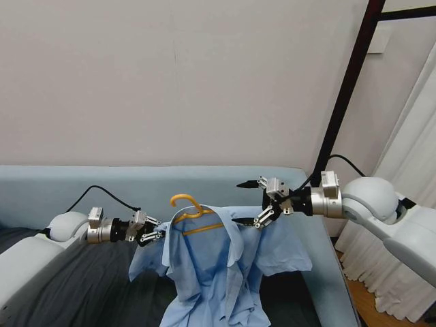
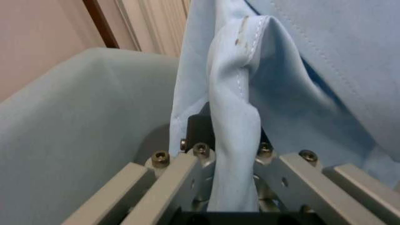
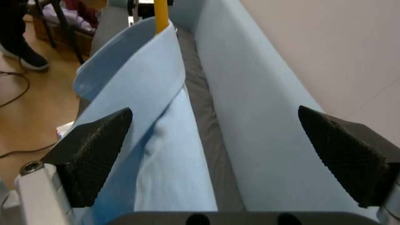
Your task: Pick up the clothes from the sofa and hang them on the clothes hanger.
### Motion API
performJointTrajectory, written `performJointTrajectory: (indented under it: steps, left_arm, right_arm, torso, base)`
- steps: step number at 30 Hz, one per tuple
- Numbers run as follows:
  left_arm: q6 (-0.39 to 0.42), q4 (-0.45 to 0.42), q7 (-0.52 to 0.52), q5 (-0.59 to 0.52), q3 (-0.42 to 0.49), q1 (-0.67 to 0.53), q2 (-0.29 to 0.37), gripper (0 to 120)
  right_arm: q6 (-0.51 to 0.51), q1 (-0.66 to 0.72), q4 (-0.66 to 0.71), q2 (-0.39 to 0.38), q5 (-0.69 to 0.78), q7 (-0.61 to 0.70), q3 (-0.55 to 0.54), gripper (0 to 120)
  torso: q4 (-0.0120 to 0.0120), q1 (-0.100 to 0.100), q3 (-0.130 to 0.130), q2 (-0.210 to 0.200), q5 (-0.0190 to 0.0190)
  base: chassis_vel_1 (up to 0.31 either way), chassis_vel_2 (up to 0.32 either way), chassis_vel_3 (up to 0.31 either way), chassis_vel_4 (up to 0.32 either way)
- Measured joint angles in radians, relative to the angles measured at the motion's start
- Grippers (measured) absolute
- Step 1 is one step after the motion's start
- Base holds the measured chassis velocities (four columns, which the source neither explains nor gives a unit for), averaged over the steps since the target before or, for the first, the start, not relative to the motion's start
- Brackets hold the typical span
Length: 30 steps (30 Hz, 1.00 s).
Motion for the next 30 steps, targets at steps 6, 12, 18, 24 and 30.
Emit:
performJointTrajectory:
  steps: [6,12,18,24,30]
  left_arm:
    - [-0.001,0.028,0.006,0.011,0.031,-0.03,-0.02,1]
    - [-0.003,0.04,0.009,0.014,0.055,-0.052,-0.044,1]
    - [-0.004,0.044,0.011,0.014,0.07,-0.071,-0.051,1]
    - [-0.005,0.051,0.012,0.014,0.073,-0.075,-0.051,1]
    - [-0.007,0.056,0.015,0.015,0.081,-0.083,-0.063,1]
  right_arm:
    - [-0.003,0.013,-0.081,0.011,-0.074,-0.171,0.008,100]
    - [-0.012,0.027,-0.109,0.01,-0.108,-0.245,0.014,95]
    - [-0.023,0.031,-0.145,0.022,-0.145,-0.288,0.015,74]
    - [-0.038,0.04,-0.172,0.031,-0.138,-0.325,0.016,55]
    - [-0.054,0.054,-0.187,0.034,-0.143,-0.379,0.016,32]
  torso:
    - [-0.0001,0.0,0.0,0.0,0.0003]
    - [-0.0001,0.0,0.0,0.0,0.0002]
    - [-0.0001,0.0,0.0,0.0,0.0003]
    - [0.0001,0.0,0.0,0.0,0.0003]
    - [0.0,0.0,0.0,0.0,0.0002]
  base:
    - [0.0,0.0,0.0,0.0]
    - [0.0,0.0,0.0,0.0]
    - [0.0,0.0,0.0,0.0]
    - [0.0,0.0,0.0,0.0]
    - [0.0,0.0,0.0,0.0]
